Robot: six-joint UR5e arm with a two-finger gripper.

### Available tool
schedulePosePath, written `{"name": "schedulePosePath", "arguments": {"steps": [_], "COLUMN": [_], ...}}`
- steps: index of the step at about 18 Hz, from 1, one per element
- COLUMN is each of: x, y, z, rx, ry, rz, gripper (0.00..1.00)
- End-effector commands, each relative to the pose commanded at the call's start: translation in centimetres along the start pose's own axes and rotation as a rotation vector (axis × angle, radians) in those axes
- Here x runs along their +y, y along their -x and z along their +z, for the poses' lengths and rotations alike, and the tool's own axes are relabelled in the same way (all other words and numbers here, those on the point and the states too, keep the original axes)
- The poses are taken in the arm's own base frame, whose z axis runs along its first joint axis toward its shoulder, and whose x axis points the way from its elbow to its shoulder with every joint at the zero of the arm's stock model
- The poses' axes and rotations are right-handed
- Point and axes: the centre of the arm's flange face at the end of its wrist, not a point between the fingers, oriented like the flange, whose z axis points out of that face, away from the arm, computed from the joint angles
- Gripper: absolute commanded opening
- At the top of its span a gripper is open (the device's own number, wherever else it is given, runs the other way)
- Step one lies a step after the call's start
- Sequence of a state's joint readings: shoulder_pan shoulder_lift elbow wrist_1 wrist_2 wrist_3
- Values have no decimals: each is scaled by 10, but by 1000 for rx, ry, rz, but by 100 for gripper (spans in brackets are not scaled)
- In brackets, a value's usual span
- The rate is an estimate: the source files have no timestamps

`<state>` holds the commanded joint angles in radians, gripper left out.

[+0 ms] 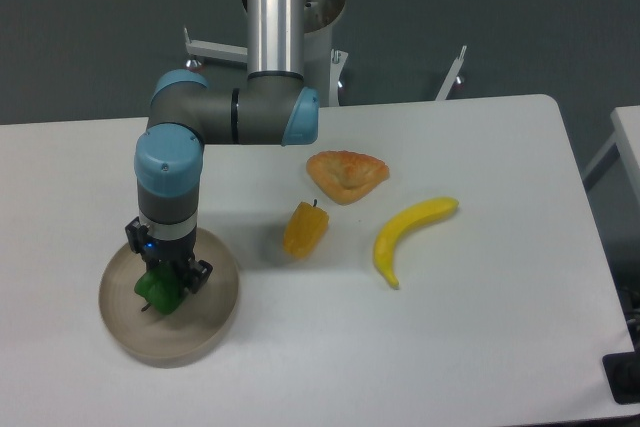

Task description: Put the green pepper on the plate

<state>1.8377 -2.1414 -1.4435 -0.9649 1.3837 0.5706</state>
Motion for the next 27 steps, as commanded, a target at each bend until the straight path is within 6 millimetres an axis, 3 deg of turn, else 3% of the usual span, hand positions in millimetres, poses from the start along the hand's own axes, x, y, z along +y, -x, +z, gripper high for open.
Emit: {"name": "schedulePosePath", "arguments": {"steps": [7,14,17,23,27], "x": [1,1,0,0,20], "y": [0,0,1,5,47], "z": [1,0,-2,-26,-60], "rx": [0,0,-4,-25,-63], "ry": [2,2,0,-26,-53], "rz": [-3,-2,2,-3,-66], "gripper": [52,73,87,100,100]}}
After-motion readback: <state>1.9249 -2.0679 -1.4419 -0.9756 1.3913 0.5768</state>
